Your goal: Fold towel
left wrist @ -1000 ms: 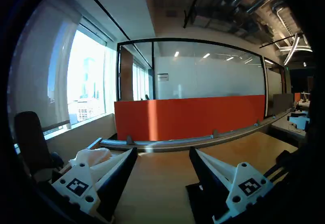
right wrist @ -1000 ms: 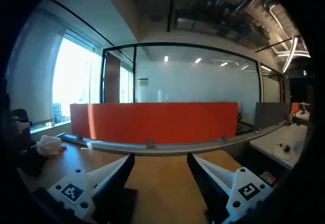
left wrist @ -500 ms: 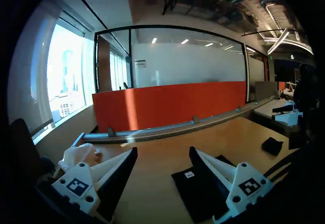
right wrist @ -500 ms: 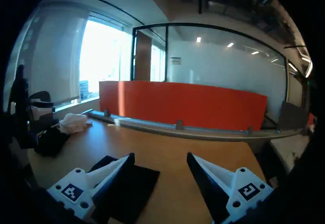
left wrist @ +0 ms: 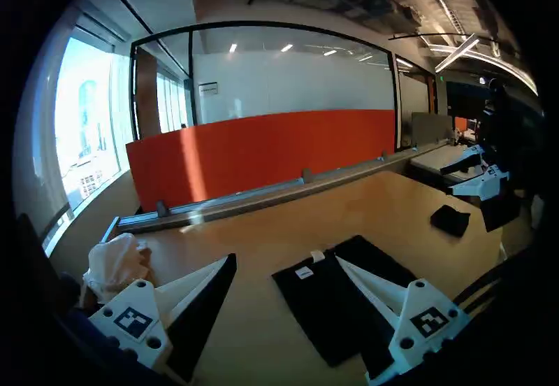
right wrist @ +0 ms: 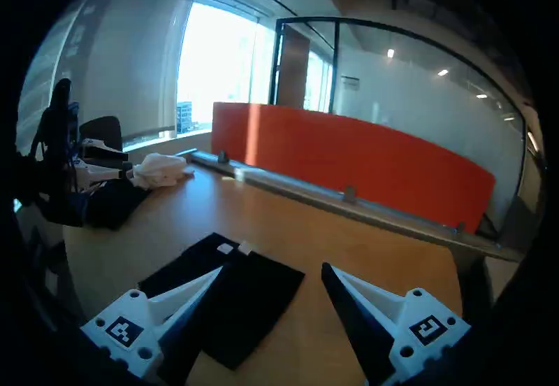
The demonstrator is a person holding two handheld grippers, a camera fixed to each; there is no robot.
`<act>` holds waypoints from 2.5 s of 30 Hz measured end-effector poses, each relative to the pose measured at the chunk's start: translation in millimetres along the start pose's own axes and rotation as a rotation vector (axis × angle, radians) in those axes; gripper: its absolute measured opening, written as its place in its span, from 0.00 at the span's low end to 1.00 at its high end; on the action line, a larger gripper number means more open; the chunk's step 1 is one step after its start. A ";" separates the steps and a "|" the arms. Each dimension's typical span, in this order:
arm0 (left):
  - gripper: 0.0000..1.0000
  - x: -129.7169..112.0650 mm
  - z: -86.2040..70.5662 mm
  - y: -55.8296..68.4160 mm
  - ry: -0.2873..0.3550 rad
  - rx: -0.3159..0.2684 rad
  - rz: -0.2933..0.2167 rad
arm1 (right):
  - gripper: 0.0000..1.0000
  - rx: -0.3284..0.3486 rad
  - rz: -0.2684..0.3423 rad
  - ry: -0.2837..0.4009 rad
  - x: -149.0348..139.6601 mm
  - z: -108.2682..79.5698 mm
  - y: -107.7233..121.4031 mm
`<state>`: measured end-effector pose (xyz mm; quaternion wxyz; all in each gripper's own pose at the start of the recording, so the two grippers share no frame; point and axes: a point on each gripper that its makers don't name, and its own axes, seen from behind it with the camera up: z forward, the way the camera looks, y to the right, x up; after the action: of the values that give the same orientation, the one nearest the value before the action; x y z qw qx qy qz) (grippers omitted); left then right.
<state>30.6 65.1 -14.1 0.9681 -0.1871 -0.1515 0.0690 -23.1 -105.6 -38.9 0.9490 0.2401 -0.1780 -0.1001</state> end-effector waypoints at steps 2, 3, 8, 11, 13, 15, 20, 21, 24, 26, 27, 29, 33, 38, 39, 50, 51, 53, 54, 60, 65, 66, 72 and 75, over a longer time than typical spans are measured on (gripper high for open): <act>0.94 -13.4 3.1 4.4 -0.021 -0.013 0.007 | 0.99 0.009 -0.006 -0.022 -11.5 4.3 -3.6; 0.94 -20.3 4.6 6.0 -0.033 -0.017 0.010 | 0.99 0.013 -0.007 -0.029 -16.9 6.3 -5.4; 0.94 -59.6 12.1 13.9 -0.106 -0.032 0.027 | 0.99 0.034 -0.018 -0.064 -46.5 16.1 -15.2; 0.94 -82.4 16.0 20.9 -0.149 -0.050 0.034 | 0.99 0.045 -0.029 -0.090 -65.0 21.9 -20.9; 0.94 -96.1 18.1 26.8 -0.172 -0.067 0.035 | 0.99 0.054 -0.032 -0.106 -76.7 25.7 -25.0; 0.94 -108.6 20.0 32.7 -0.194 -0.084 0.036 | 0.99 0.062 -0.033 -0.121 -87.5 29.3 -28.6; 0.94 -140.9 24.8 46.9 -0.255 -0.124 0.053 | 0.99 0.082 -0.027 -0.163 -115.6 38.2 -37.2; 0.94 -146.7 25.7 49.4 -0.266 -0.131 0.056 | 0.99 0.085 -0.027 -0.172 -121.0 39.5 -38.7; 0.94 -164.2 28.6 57.7 -0.301 -0.153 0.066 | 0.99 0.095 -0.026 -0.202 -137.8 43.0 -43.0; 0.94 -175.3 30.3 63.7 -0.324 -0.170 0.067 | 0.99 0.103 -0.029 -0.222 -148.7 44.9 -45.9; 0.94 -180.1 30.9 66.4 -0.334 -0.178 0.068 | 0.99 0.108 -0.032 -0.232 -153.7 45.7 -47.3; 0.94 -190.0 32.0 71.9 -0.356 -0.196 0.070 | 0.99 0.117 -0.039 -0.252 -164.0 47.1 -50.3; 0.94 -208.2 33.0 80.4 -0.398 -0.224 0.082 | 0.99 0.134 -0.055 -0.289 -182.7 48.4 -56.0; 0.94 -228.4 32.8 89.2 -0.452 -0.254 0.100 | 0.99 0.156 -0.058 -0.328 -202.6 50.0 -62.7; 0.94 -231.8 32.4 90.7 -0.463 -0.260 0.101 | 0.99 0.159 -0.058 -0.336 -206.3 50.1 -63.6; 0.94 -258.6 28.7 100.9 -0.563 -0.294 0.099 | 0.99 0.182 -0.058 -0.399 -235.0 50.3 -64.5; 0.94 -259.8 28.5 101.3 -0.568 -0.295 0.099 | 0.99 0.183 -0.055 -0.402 -236.6 50.5 -64.0; 0.94 -262.1 28.1 102.6 -0.578 -0.299 0.097 | 0.99 0.183 -0.050 -0.409 -239.7 51.0 -62.9; 0.94 -262.9 28.1 103.2 -0.581 -0.300 0.097 | 0.99 0.183 -0.049 -0.411 -240.9 51.0 -62.6; 0.94 -264.9 28.1 104.9 -0.587 -0.301 0.096 | 0.93 0.201 -0.051 -0.433 -249.1 49.0 -64.9; 0.93 -265.4 28.0 104.2 -0.592 -0.297 0.096 | 0.84 0.229 -0.040 -0.454 -256.5 48.9 -70.8; 0.93 -265.5 28.0 104.2 -0.592 -0.297 0.098 | 0.84 0.228 -0.039 -0.454 -257.0 49.6 -70.5; 0.93 -266.1 27.7 103.9 -0.596 -0.299 0.112 | 0.81 0.218 -0.040 -0.455 -259.4 52.8 -66.9; 0.93 -266.2 27.8 103.4 -0.597 -0.296 0.113 | 0.77 0.222 -0.043 -0.454 -259.7 53.0 -67.5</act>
<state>-237.6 119.2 -100.3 0.8380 -0.3053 -0.4261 0.1518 -288.6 -114.7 -103.8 0.8502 0.3178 -0.3913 -0.1517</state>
